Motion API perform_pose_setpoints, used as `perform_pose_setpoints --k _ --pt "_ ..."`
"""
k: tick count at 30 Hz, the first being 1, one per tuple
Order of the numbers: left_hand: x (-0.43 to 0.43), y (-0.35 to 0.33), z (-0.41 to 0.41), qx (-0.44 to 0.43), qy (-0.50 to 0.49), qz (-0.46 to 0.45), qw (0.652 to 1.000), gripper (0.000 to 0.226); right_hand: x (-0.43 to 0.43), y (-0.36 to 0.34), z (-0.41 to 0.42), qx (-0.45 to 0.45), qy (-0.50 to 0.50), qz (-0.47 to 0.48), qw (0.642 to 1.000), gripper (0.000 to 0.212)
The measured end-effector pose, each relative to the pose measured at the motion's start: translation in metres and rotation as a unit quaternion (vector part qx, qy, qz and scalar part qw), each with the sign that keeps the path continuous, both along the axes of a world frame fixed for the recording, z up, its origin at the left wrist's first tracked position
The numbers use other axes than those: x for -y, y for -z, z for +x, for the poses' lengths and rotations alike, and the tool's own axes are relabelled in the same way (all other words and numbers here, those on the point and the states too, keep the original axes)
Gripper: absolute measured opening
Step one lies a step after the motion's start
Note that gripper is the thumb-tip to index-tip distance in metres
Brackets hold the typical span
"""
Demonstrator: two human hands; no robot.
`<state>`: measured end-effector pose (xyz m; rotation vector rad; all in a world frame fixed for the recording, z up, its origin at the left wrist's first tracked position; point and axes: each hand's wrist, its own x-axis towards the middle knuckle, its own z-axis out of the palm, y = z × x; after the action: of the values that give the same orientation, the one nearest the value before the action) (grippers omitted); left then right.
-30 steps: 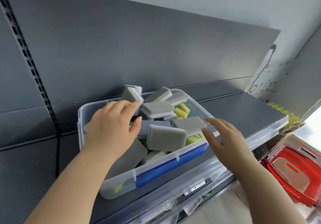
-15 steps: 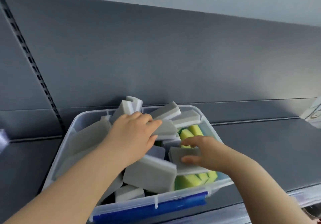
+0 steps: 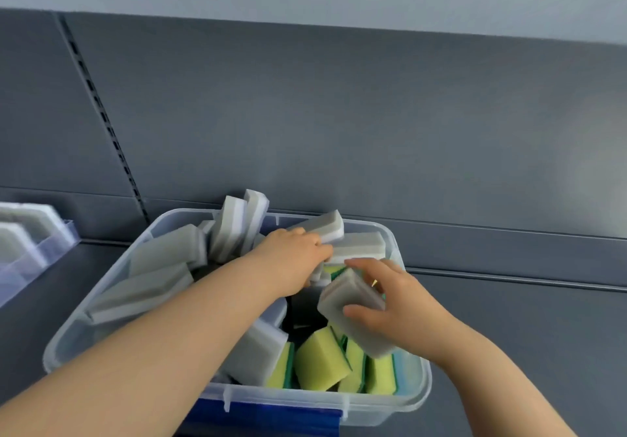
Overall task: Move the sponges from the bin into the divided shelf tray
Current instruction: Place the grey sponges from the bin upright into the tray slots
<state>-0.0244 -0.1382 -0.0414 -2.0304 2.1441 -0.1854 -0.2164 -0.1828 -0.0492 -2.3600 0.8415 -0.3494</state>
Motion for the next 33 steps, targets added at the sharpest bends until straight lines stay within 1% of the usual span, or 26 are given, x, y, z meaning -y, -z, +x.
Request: perform_pose_setpoints --k 3,6,8,9,11,13,14,16,19,20,22,24,27,29,31,33 --pt "0.000 0.001 0.002 -0.047 -0.015 0.019 0.999 0.040 0.006 0.002 -0.006 0.111 0.042 0.066 0.991 0.058" --pt "-0.004 -0.002 0.001 -0.058 -0.036 0.025 0.997 0.036 0.009 0.000 -0.007 0.181 0.057 0.116 0.975 0.047" --pt "-0.006 -0.006 0.002 -0.067 -0.050 0.002 0.996 0.035 0.010 -0.001 -0.005 0.218 0.075 0.148 0.962 0.039" --pt "-0.008 -0.010 0.003 -0.082 -0.057 -0.022 0.995 0.040 0.010 -0.001 -0.004 0.235 0.085 0.165 0.954 0.038" --pt "-0.015 -0.020 0.006 -0.124 -0.066 -0.082 0.987 0.056 0.010 -0.001 -0.002 0.252 0.102 0.180 0.945 0.039" --pt "-0.024 -0.031 0.007 -0.155 -0.076 -0.137 0.975 0.072 0.007 -0.001 0.001 0.221 0.115 0.150 0.957 0.043" --pt "-0.029 -0.035 0.008 -0.166 -0.084 -0.158 0.970 0.075 0.005 0.000 0.004 0.183 0.116 0.121 0.969 0.048" --pt "-0.037 -0.036 0.010 -0.179 -0.100 -0.181 0.962 0.071 0.001 0.002 0.011 0.092 0.096 0.064 0.989 0.056" --pt "-0.041 -0.031 0.021 -0.159 -0.122 -0.166 0.965 0.062 -0.008 0.004 0.016 -0.060 0.029 -0.007 0.998 0.054" --pt "-0.041 -0.031 0.026 -0.157 -0.127 -0.154 0.967 0.063 -0.011 0.004 0.017 -0.100 0.007 -0.032 0.994 0.054" --pt "-0.037 -0.035 0.034 -0.166 -0.130 -0.135 0.968 0.064 -0.012 0.003 0.013 -0.153 -0.014 -0.066 0.986 0.062" --pt "-0.034 -0.045 0.044 -0.197 -0.133 -0.142 0.961 0.061 -0.010 -0.004 0.012 -0.170 -0.012 -0.077 0.982 0.073" --pt "-0.031 -0.061 0.051 -0.266 -0.131 -0.172 0.939 0.054 -0.004 -0.020 0.014 -0.158 -0.009 -0.093 0.983 0.083" --pt "-0.029 -0.068 0.053 -0.295 -0.124 -0.185 0.929 0.052 -0.001 -0.035 0.015 -0.138 0.000 -0.092 0.986 0.084" --pt "-0.028 -0.070 0.055 -0.311 -0.128 -0.176 0.925 0.049 0.002 -0.048 0.016 -0.115 0.022 -0.088 0.989 0.082" --pt "-0.027 -0.069 0.057 -0.347 -0.134 -0.157 0.915 0.052 0.003 -0.057 0.018 -0.076 0.069 -0.064 0.993 0.072"
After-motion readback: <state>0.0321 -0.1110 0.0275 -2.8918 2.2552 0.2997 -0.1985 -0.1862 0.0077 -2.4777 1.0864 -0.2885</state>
